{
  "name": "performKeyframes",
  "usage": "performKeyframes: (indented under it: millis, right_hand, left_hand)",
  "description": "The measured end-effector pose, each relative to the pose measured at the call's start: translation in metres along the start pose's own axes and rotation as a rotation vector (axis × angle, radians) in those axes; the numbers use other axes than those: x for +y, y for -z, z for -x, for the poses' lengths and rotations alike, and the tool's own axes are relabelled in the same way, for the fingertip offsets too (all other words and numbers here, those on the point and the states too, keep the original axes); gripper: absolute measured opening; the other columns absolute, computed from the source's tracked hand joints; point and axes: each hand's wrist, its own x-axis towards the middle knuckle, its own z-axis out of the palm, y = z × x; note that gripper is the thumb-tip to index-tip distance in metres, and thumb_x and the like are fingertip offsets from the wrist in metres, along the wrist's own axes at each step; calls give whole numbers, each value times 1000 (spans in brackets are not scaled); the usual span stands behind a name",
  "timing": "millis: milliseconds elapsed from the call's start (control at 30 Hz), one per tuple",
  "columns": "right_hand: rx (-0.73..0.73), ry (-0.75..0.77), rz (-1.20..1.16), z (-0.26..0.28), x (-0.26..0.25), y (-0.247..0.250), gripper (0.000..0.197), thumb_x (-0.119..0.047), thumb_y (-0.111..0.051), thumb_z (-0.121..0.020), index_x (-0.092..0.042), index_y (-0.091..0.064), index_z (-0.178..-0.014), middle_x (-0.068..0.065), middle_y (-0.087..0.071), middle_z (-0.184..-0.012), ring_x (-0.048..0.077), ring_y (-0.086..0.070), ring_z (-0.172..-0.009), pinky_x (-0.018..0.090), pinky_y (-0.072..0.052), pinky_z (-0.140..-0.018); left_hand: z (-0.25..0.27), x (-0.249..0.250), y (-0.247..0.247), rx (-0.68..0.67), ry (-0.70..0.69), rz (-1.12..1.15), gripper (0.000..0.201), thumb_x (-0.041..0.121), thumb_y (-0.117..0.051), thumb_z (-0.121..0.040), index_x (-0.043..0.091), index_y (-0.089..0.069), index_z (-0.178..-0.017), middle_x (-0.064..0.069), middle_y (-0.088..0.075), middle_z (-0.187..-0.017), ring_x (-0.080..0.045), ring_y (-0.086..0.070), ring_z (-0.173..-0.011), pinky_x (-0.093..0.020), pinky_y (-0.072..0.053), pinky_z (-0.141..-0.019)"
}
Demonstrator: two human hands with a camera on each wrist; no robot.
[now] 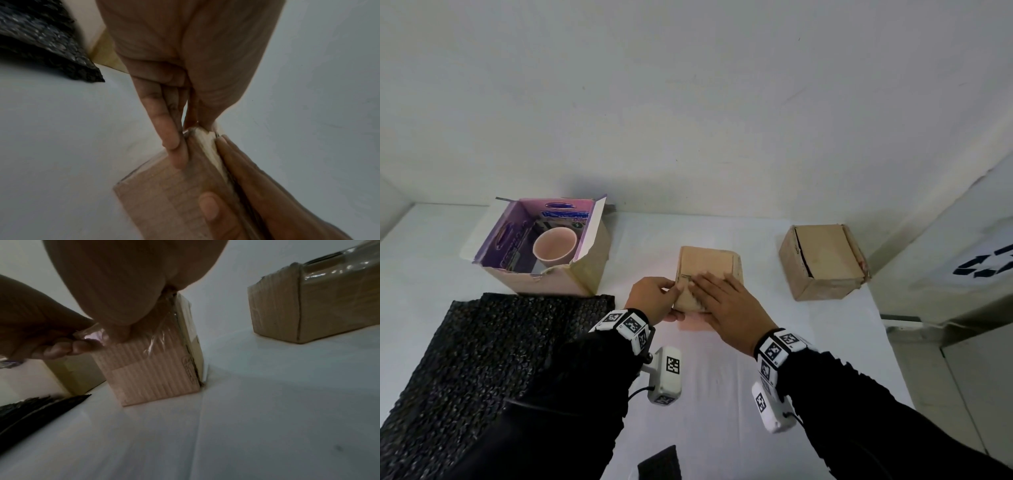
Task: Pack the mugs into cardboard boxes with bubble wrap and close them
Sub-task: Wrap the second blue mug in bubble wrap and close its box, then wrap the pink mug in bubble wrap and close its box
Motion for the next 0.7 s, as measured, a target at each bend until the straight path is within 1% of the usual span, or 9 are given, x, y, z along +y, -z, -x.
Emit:
performKeyframes:
  millis: [133,167,233,300,367,433,500,600,700]
  right_hand:
    - [152,32,-24,17,5,-3,46,-9,-61,-88,-9,-55,-133,8,-56,-137,25,-51,-127,38,-41,-109]
    - [196,21,-35,20,7,-2,40,-7,-62,-87,-8,-60,-128,8,-60,-130,26,-55,-121,38,-45,-104]
    - [273,-11,-43,24,12,5,25,-6,-63,-88,-8,-66,-112,8,-64,-112,27,-59,-101,37,-51,-89]
    - [303,-37,-27,24,20,13,11,-7,-65,-87,-10,-66,-98,6,-62,-98,26,-56,-87,37,-50,-76]
    - [285,-61,8,21,27,18,9,-9,-69,-83,-13,-63,-89,5,-58,-91,25,-52,-83,34,-46,-70]
    - [239,-76,23,16,34,22,9,-13,-68,-82,-14,-60,-87,4,-57,-90,25,-51,-84,33,-44,-68]
    - [197,-90,11,12,42,24,13,-16,-69,-81,-14,-58,-87,4,-57,-92,25,-51,-85,33,-45,-68]
    - [140,-159,-21,4,54,28,22,-22,-74,-77,-14,-56,-88,4,-58,-91,25,-51,-86,35,-47,-71]
    - [105,-215,-3,-5,51,34,20,-21,-73,-73,-14,-57,-84,4,-59,-86,26,-53,-82,37,-46,-65]
  left_hand:
    - [-3,3,-12,24,-17,4,25,32,-57,-94,11,-67,-102,-12,-71,-63,-27,-71,-61,-43,-60,-73]
    - [-4,5,-16,32,-25,1,25,33,-56,-94,11,-67,-102,-11,-71,-62,-26,-71,-60,-41,-60,-72]
    - [-5,11,-25,51,-39,-3,26,33,-56,-95,10,-67,-101,-10,-70,-60,-23,-70,-57,-36,-60,-69]
    - [-8,17,-33,71,-53,-34,27,33,-54,-95,10,-66,-101,-7,-70,-58,-19,-69,-54,-31,-59,-66]
    - [-13,23,-39,99,-66,-79,26,36,-53,-95,13,-65,-101,-5,-70,-58,-15,-67,-51,-28,-58,-65]
    - [-18,27,-41,124,-79,-126,25,39,-53,-95,18,-66,-100,-2,-71,-60,-8,-65,-49,-26,-55,-62]
    - [-20,30,-40,139,-95,-195,23,41,-53,-94,23,-66,-98,4,-71,-64,-2,-65,-53,-24,-50,-59]
    - [-19,30,-35,150,-124,-270,21,38,-55,-93,21,-68,-92,9,-72,-76,-2,-66,-56,-21,-43,-55]
    - [-12,25,-24,179,-147,-328,17,35,-58,-91,22,-68,-90,8,-71,-79,-2,-66,-56,-21,-42,-53]
